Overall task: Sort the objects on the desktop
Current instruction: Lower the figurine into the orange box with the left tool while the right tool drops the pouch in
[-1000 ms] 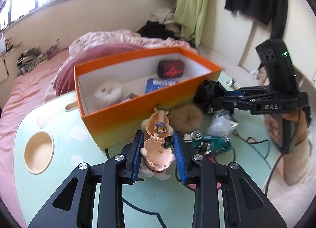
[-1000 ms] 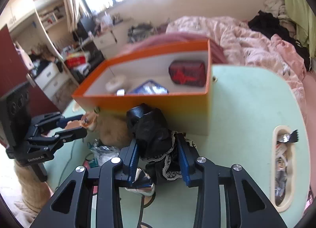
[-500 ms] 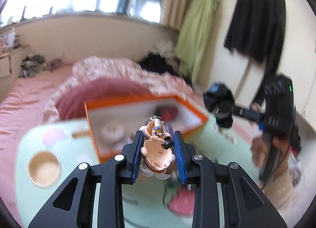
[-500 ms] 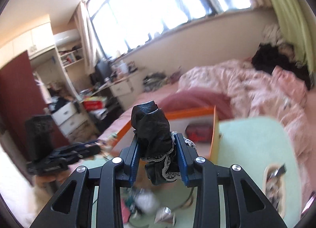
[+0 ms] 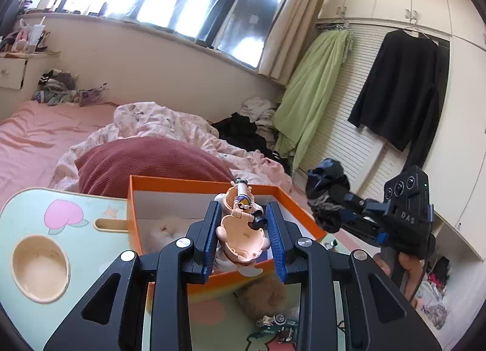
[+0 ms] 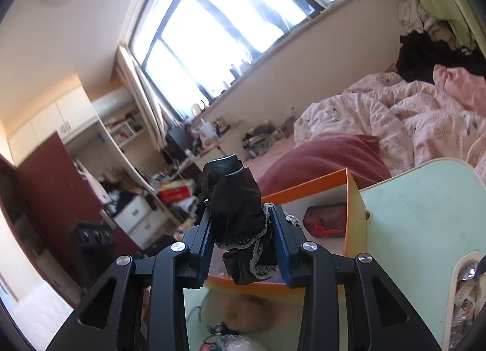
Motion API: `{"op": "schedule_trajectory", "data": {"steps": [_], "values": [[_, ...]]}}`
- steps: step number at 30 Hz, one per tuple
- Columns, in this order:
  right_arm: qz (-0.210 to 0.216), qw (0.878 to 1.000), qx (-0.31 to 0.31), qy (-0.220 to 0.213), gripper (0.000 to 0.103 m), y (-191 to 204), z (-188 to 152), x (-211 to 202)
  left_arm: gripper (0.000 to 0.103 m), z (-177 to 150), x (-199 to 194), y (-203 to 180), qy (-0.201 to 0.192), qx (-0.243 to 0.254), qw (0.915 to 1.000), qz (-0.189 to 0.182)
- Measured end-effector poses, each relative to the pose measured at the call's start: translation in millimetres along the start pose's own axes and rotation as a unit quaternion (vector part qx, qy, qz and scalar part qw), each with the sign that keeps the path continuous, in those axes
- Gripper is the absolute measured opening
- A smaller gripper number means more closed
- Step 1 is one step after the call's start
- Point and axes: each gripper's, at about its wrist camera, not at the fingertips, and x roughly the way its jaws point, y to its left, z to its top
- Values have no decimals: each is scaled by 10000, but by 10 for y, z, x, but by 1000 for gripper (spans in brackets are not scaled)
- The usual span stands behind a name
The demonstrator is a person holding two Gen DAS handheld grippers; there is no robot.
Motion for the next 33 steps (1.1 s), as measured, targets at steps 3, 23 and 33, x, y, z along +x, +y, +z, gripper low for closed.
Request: {"op": "schedule_trajectory", "data": {"steps": [3, 23, 33], "values": [[8, 10000, -4, 35, 36, -12, -17, 34, 32, -34, 22, -2, 24, 48, 10000, 59], [-149, 9998, -25, 141, 62, -53, -114, 74, 85, -143, -39, -83, -450, 295, 9973, 506], [-22, 10000, 76, 4, 64, -47, -71, 16, 87, -144, -97, -154, -717, 452, 9956, 401]]}}
